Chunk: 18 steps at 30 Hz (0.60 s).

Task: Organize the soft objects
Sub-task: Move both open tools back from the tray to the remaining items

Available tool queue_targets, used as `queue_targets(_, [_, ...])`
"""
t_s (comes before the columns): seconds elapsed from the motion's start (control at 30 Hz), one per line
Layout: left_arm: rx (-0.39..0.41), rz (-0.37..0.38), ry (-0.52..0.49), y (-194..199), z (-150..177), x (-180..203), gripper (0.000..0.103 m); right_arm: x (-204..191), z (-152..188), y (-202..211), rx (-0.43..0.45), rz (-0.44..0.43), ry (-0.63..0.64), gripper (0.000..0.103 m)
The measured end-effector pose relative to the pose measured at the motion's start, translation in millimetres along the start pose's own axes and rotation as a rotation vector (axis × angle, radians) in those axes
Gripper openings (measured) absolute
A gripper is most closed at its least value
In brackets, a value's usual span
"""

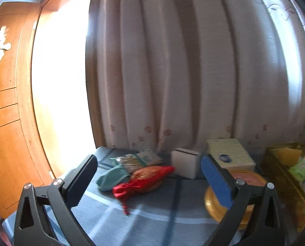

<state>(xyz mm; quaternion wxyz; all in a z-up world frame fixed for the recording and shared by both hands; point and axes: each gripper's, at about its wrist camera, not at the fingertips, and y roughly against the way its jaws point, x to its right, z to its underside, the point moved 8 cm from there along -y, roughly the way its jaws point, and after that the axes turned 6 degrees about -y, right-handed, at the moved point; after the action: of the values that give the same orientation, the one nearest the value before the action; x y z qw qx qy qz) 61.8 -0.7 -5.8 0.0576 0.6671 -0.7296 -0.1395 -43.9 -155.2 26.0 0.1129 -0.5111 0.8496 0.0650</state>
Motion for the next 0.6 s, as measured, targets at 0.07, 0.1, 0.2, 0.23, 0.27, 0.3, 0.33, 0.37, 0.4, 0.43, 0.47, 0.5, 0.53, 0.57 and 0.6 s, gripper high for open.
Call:
queue_targets(0.07, [-0.003,-0.015,-0.004,-4.6,0.3,-9.5,0.102,-11.6,4.5,-2.7,-0.012,-0.018,0.016,0.102])
queue_targets(0.1, [-0.001,-0.028,-0.010,-7.4,0.0,-16.1,0.102,-18.4,6.3,-3.3,-0.015,-0.030,0.028,0.102])
queue_targets(0.2, [0.001,-0.050,-0.021,-12.9,-0.2,-28.0,0.102,-34.2,11.7,-6.0,-0.030,-0.057,0.048,0.102])
queue_targets(0.23, [-0.001,-0.057,-0.021,-15.3,0.0,-32.9,0.102,-39.6,14.1,-7.6,-0.040,-0.066,0.053,0.102])
queue_targets(0.27, [-0.003,-0.058,-0.020,-18.3,-0.5,-35.2,0.102,-44.7,16.8,-9.8,-0.051,-0.074,0.058,0.102])
queue_targets(0.3, [-0.010,-0.056,-0.016,-22.2,0.2,-40.0,0.102,-48.9,19.5,-12.2,-0.063,-0.079,0.063,0.102])
queue_targets(0.33, [-0.016,-0.056,-0.015,-25.2,0.5,-43.2,0.102,-52.8,22.1,-14.4,-0.076,-0.082,0.066,0.102])
queue_targets(0.37, [-0.023,-0.058,-0.016,-29.1,1.1,-47.3,0.102,-56.3,24.6,-17.1,-0.089,-0.085,0.066,0.102])
queue_targets(0.4, [-0.026,-0.060,-0.016,-30.8,1.4,-50.9,0.102,-59.4,27.4,-19.7,-0.103,-0.089,0.062,0.102])
queue_targets(0.43, [-0.028,-0.068,-0.017,-33.6,1.5,-55.7,0.102,-62.2,29.9,-22.1,-0.115,-0.092,0.057,0.102])
queue_targets(0.47, [-0.029,-0.074,-0.019,-37.1,1.1,-57.3,0.102,-64.5,31.7,-24.2,-0.124,-0.094,0.054,0.102])
queue_targets(0.5, [-0.030,-0.080,-0.021,-39.4,1.0,-60.5,0.102,-67.1,33.5,-26.8,-0.135,-0.097,0.051,0.102])
queue_targets(0.53, [-0.033,-0.088,-0.025,-42.1,0.9,-63.2,0.102,-70.7,36.6,-29.8,-0.150,-0.101,0.048,0.102])
queue_targets(0.57, [-0.037,-0.098,-0.030,-46.4,1.1,-66.6,0.102,-73.5,38.3,-31.5,-0.160,-0.103,0.048,0.102])
queue_targets(0.6, [-0.045,-0.102,-0.031,-51.0,1.7,-69.4,0.102,-76.5,40.6,-33.3,-0.171,-0.107,0.050,0.102])
